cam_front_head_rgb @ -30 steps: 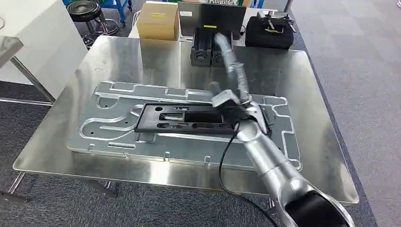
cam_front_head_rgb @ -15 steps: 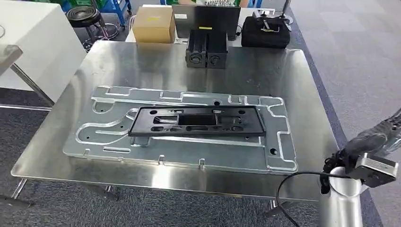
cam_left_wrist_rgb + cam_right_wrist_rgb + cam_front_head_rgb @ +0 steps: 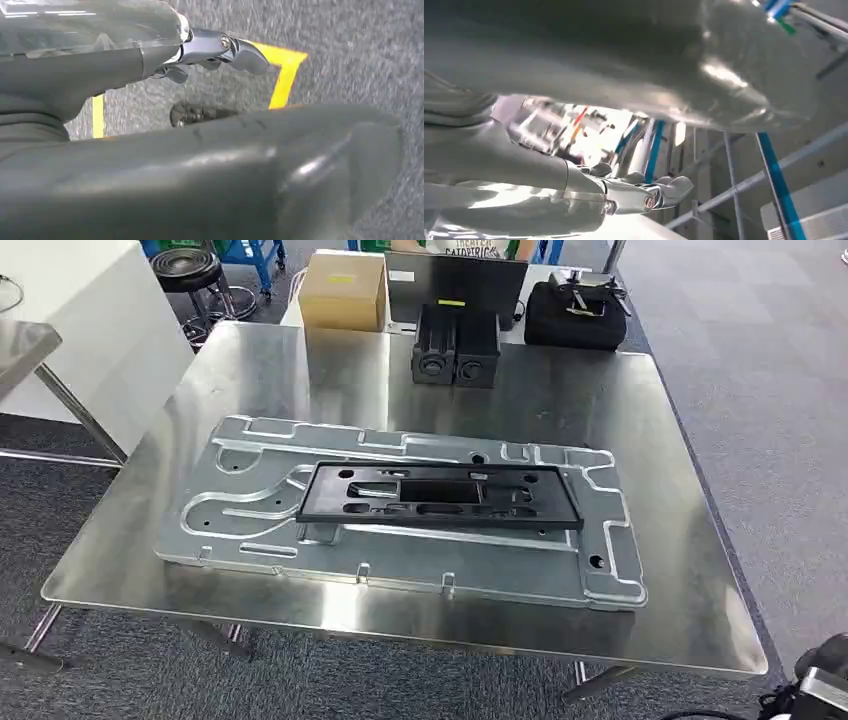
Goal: Take the parts from the cabinet and place them on the table.
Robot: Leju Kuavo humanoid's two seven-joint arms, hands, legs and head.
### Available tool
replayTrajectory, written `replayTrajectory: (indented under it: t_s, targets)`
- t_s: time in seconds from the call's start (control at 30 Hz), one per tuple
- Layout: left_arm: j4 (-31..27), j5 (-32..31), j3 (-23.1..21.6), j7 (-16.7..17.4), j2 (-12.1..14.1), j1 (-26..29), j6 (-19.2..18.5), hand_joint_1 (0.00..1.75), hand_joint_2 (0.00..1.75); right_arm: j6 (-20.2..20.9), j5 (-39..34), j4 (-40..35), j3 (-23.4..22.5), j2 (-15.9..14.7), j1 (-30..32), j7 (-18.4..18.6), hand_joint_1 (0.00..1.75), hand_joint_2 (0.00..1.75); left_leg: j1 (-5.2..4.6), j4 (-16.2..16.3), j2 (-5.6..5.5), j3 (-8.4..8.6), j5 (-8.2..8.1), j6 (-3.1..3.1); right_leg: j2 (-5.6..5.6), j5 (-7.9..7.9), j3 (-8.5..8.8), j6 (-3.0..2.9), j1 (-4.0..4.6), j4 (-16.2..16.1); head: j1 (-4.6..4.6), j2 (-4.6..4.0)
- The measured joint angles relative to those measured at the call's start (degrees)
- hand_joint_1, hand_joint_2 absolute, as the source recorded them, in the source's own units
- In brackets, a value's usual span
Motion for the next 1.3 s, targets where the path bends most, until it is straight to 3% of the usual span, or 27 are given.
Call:
replayTrajectory:
  t_s: [0.03,0.07,0.1,0.17,0.2,0.23,0.27,0.4,0.43,0.53,0.57,0.6,0.63,0.7,0.73,0.77,0.8,0.9,0.93,0.97,1.03,1.07,1.1,1.17,1.23,1.27,1.3]
  targets:
    - [0.0,0.0,0.0,-0.1,0.0,0.1,0.0,0.00,0.00,0.0,1.8,0.2,-0.5,0.8,0.9,0.0,0.00,0.00,-0.12,0.0,0.05,-0.54,0.36,0.05,-0.01,-2.75,-1.81,0.20,-0.10,5.2,0.00,0.00]
    - [0.0,0.0,-0.1,-0.1,0.0,0.1,0.0,0.00,0.00,0.4,3.0,0.4,-0.9,1.3,1.3,0.0,0.00,0.00,-0.21,0.1,0.14,-1.06,0.67,-0.01,-0.02,-3.93,-2.62,0.31,-0.14,8.2,0.00,0.00]
    - [0.0,0.0,-0.2,-0.1,0.0,0.1,-0.2,0.00,0.00,0.9,5.1,1.1,-1.6,2.1,1.5,0.1,0.00,0.00,-0.25,0.2,0.21,-1.60,1.03,-0.07,-0.02,-3.63,-2.21,0.35,-0.17,8.6,-0.02,0.00]
    - [0.0,0.0,-0.2,-0.1,0.0,0.0,-0.6,0.00,0.00,1.8,9.3,2.5,-2.9,3.2,1.4,0.7,0.00,0.00,-0.28,0.4,0.26,-2.49,1.63,-0.28,-0.03,-0.28,2.20,0.18,-0.17,2.6,0.00,0.00]
    - [0.0,0.0,-0.2,0.1,0.0,0.0,-0.7,0.00,0.00,2.2,11.8,3.5,-3.8,3.7,1.4,1.3,0.00,0.00,-0.30,0.6,0.25,-2.99,1.91,-0.46,-0.03,1.83,5.80,-0.04,-0.15,-2.8,0.00,0.00]
    - [0.0,0.0,-0.2,0.1,-0.1,-0.1,-0.8,0.00,0.00,2.6,13.5,4.5,-4.7,4.0,1.3,1.2,0.00,0.00,-0.31,0.9,0.23,-3.22,2.21,-0.64,-0.05,2.29,9.39,-0.43,-0.11,-8.2,-0.02,0.00]
    - [0.0,0.0,-0.2,0.3,-0.2,-0.1,-0.8,0.00,0.00,2.6,14.1,5.9,-5.4,4.3,0.8,0.9,0.00,0.00,-0.35,0.7,0.21,-3.25,2.60,-1.10,-0.01,1.50,10.17,-0.83,0.34,-9.5,-0.02,0.00]
    - [0.0,0.0,-0.2,0.9,-0.4,0.1,-0.6,0.00,0.00,3.6,16.7,12.3,-10.0,5.7,-0.1,0.2,0.00,0.00,-0.36,0.2,0.13,-3.17,4.03,-2.56,0.01,3.38,9.26,-2.36,0.62,-10.1,0.00,0.00]
    - [0.0,0.0,-0.1,0.9,-0.3,0.2,-0.5,0.00,0.00,3.6,17.5,14.0,-11.0,6.1,-0.8,0.3,0.00,0.00,-0.10,1.1,-0.05,-3.68,2.82,-2.76,-0.32,4.22,8.70,-2.73,0.28,-10.4,0.00,0.00]
    - [0.0,0.0,-0.1,0.8,-0.5,0.2,-0.6,0.00,0.00,3.5,19.5,18.7,-13.5,6.4,-2.1,0.9,0.00,0.00,-0.05,11.4,-0.03,-6.83,-7.26,-3.20,-0.21,5.92,6.43,-3.46,0.35,-10.3,0.00,0.00]
    - [0.0,0.0,-0.1,0.7,-0.5,0.2,-0.7,0.00,0.00,3.5,20.0,20.4,-14.5,6.4,-2.5,0.9,0.00,0.00,-0.04,15.1,-0.03,-7.53,-9.12,-3.34,-0.27,6.43,5.65,-3.48,0.42,-10.2,0.00,0.00]
    - [0.0,0.0,-0.1,0.7,-0.5,0.2,-0.9,0.00,0.00,3.5,20.4,22.0,-15.6,6.4,-2.9,0.9,0.00,0.00,-0.04,17.8,-0.03,-7.61,-9.34,-3.45,-0.27,7.01,4.75,-3.42,0.49,-10.0,-0.02,0.00]
    - [0.0,0.0,-0.1,0.6,-0.5,0.2,-1.0,0.00,0.00,3.5,21.1,23.6,-16.8,6.4,-3.2,0.6,0.00,0.00,-0.04,17.7,-0.03,-6.34,-7.86,-3.40,-0.29,7.50,3.82,-3.33,0.53,-9.7,-0.02,0.00]
    - [0.0,0.0,-0.1,0.5,-0.5,0.2,-1.1,0.00,0.00,3.3,23.8,26.4,-18.8,6.4,-4.1,0.6,0.00,0.00,-0.05,10.9,-0.04,-0.77,-3.81,-2.97,-0.25,8.25,2.20,-3.11,0.57,-9.1,-0.02,0.00]
    - [0.0,0.0,-0.1,0.5,-0.5,0.2,-1.1,0.00,0.00,2.9,25.6,27.9,-19.7,6.4,-4.6,1.0,0.00,0.00,-0.10,5.7,-0.09,2.98,-3.12,-2.54,-0.19,8.60,1.57,-2.95,0.58,-8.7,-0.02,0.00]
    - [0.0,0.0,-0.1,0.5,-0.5,0.0,-1.1,0.00,0.00,2.2,27.7,30.5,-21.3,6.4,-5.3,1.2,0.00,0.00,-0.33,0.7,-0.11,6.10,-4.95,-2.11,-0.21,8.89,1.24,-2.66,0.66,-8.4,-0.02,0.00]
    - [0.0,0.0,-0.1,0.4,-0.5,0.0,-1.1,0.00,0.00,1.2,29.3,33.8,-23.1,6.0,-5.9,0.9,0.00,0.00,-0.54,-1.4,-0.13,7.32,-5.23,-2.00,-0.26,9.33,1.13,-2.25,0.70,-8.4,0.00,0.00]
    - [0.0,0.0,-0.2,0.4,-0.7,0.3,-1.1,0.00,0.00,-0.7,30.5,41.4,-27.1,4.6,-6.7,0.1,0.00,0.00,-0.76,-1.5,-0.10,6.17,-4.10,-0.96,-0.34,10.80,1.10,-1.07,0.64,-8.9,-0.02,0.00]
    - [0.0,0.0,-0.2,0.4,-1.0,0.2,-1.1,0.00,0.00,-0.8,30.6,42.8,-27.9,4.1,-6.8,0.1,0.00,0.00,-0.23,-2.1,0.20,5.72,-3.18,-0.52,-0.13,10.35,0.61,-0.84,0.32,-8.4,0.00,0.00]
    - [0.0,0.0,-0.2,0.4,-1.0,0.2,-1.1,0.00,0.00,-0.9,30.6,44.3,-28.6,4.0,-6.8,0.1,0.00,0.00,-0.27,-2.2,0.37,4.92,-2.46,-0.03,-0.02,7.47,-0.08,-0.52,0.36,-7.1,0.00,0.00]
    - [0.0,0.0,-0.2,0.4,-1.0,0.3,-1.1,0.00,0.00,-1.1,30.7,46.5,-29.7,3.3,-7.2,0.0,0.00,0.00,-0.29,-2.1,0.58,3.23,-1.12,0.16,0.01,0.10,-2.12,0.09,0.06,0.4,0.00,0.00]
    - [0.0,0.0,-0.2,0.4,-1.0,0.3,-1.1,0.00,0.00,-1.1,30.7,47.5,-30.0,3.2,-7.4,0.0,0.00,0.00,-0.34,-2.1,0.66,2.33,-0.48,0.12,-0.01,-2.20,-3.07,0.36,-0.10,4.9,0.00,0.00]
    - [0.0,0.0,-0.2,0.4,-1.0,0.3,-1.1,0.00,0.00,-1.1,30.7,48.3,-30.3,3.2,-7.5,0.0,0.00,0.00,-0.34,-1.9,0.68,1.58,0.13,0.03,-0.01,-2.61,-3.37,0.55,-0.21,7.9,0.00,0.00]
    - [0.0,0.0,-0.2,0.4,-1.0,0.3,-1.1,0.00,0.00,-1.3,31.5,49.6,-30.9,3.1,-7.7,0.3,0.00,0.00,-0.26,-1.4,0.69,-0.26,1.20,-0.28,-0.01,0.99,-0.86,0.84,-0.49,7.2,0.00,0.00]
    - [0.0,0.0,-0.2,0.8,-1.2,0.2,-1.1,0.00,0.00,-2.4,35.1,52.4,-32.3,2.3,-8.5,2.5,0.00,0.00,-0.12,-0.4,0.69,-2.01,1.90,-0.76,-0.05,4.24,6.20,1.00,-0.81,-2.1,0.00,0.00]
    - [0.0,0.0,-0.2,1.0,-1.2,0.2,-1.1,0.00,0.00,-3.4,37.5,55.0,-33.4,1.6,-9.0,4.0,0.00,0.00,-0.21,0.1,0.67,-2.42,2.15,-1.05,-0.04,2.75,9.78,0.93,-0.93,-7.2,0.00,0.00]
    - [0.0,0.0,-0.2,1.1,-1.2,0.2,-1.0,0.00,0.00,-4.9,40.6,57.8,-34.6,0.7,-9.5,6.5,0.00,0.00,-0.34,0.5,0.61,-2.81,2.36,-1.37,0.03,1.43,11.72,0.50,-0.36,-10.7,-0.02,0.00]
